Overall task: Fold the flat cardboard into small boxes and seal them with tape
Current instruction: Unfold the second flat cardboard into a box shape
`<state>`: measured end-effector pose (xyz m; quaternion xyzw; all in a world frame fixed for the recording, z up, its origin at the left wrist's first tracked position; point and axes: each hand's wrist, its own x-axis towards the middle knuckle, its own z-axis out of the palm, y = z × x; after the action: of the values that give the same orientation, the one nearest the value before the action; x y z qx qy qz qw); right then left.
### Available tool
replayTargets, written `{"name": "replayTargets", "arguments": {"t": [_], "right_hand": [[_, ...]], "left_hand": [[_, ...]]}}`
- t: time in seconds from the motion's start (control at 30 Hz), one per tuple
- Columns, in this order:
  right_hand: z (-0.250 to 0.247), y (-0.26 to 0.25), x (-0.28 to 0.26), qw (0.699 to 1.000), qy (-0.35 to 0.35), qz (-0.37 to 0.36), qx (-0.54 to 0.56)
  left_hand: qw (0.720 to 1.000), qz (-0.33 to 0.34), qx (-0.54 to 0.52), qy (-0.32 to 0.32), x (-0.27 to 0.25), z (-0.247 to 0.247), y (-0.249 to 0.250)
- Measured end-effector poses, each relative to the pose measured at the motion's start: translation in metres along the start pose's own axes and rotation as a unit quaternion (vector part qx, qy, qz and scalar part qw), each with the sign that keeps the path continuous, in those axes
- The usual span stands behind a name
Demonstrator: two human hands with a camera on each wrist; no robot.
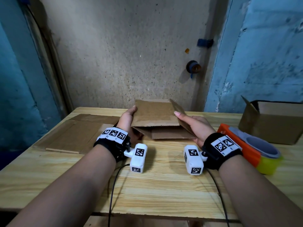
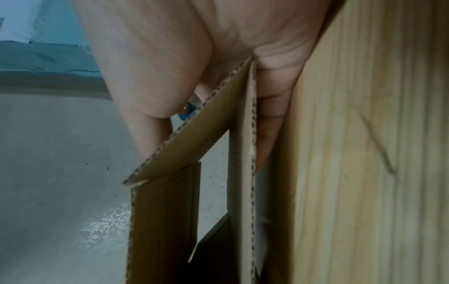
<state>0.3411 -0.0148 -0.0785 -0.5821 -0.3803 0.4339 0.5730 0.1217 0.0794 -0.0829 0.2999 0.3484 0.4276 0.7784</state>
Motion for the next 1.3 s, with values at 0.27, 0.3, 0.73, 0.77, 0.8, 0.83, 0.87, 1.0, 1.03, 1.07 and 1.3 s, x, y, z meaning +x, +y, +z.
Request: {"name": "replayTargets", "arguments": {"t": [0.27,0.3,0.73,0.77,0.8,0.83,0.87,1.0,1.03,1.07,1.3], "right_hand": [[0.009,-0.003,-0.004,0.999,-0.037,0.006,-0.029],[0.011,-0.006,-0.008,0.999,-0.05,0.011,-0.013],[0.016,-0.012,-0.011,0.974,-0.03,-0.01,0.224],[0.017,-0.011,-0.011,0.978,-0.028,-0.017,0.206],[0.017,-0.011,-0.01,0.981,-0.027,-0.022,0.189],[0.017,-0.01,-0.009,0.984,-0.024,-0.025,0.174],[0.017,-0.01,-0.008,0.987,-0.019,-0.026,0.16],[0.008,-0.003,0.002,0.991,-0.009,-0.043,0.13],[0.007,-0.002,0.003,0.99,-0.019,-0.051,0.129],[0.008,-0.002,0.001,0.989,-0.026,-0.052,0.134],[0.012,-0.01,-0.008,0.962,0.03,-0.029,0.269]], "left_hand": [[0.991,0.042,0.044,-0.118,-0.012,0.007,-0.002],[0.989,0.051,0.065,-0.123,-0.012,0.007,-0.003],[0.964,0.067,0.243,-0.088,-0.007,0.001,-0.003],[0.968,0.051,0.228,-0.09,-0.006,0.002,-0.002],[0.974,0.033,0.204,-0.087,-0.004,0.001,-0.002],[0.98,0.02,0.181,-0.077,-0.001,0.0,-0.002],[0.983,0.023,0.169,-0.075,-0.002,0.001,-0.002],[0.983,0.048,0.14,-0.107,0.001,0.002,-0.007],[0.983,0.058,0.134,-0.111,0.001,0.002,-0.007],[0.981,0.065,0.139,-0.118,-0.002,0.003,-0.007],[0.972,0.109,0.16,-0.133,-0.003,0.002,-0.008]]}}
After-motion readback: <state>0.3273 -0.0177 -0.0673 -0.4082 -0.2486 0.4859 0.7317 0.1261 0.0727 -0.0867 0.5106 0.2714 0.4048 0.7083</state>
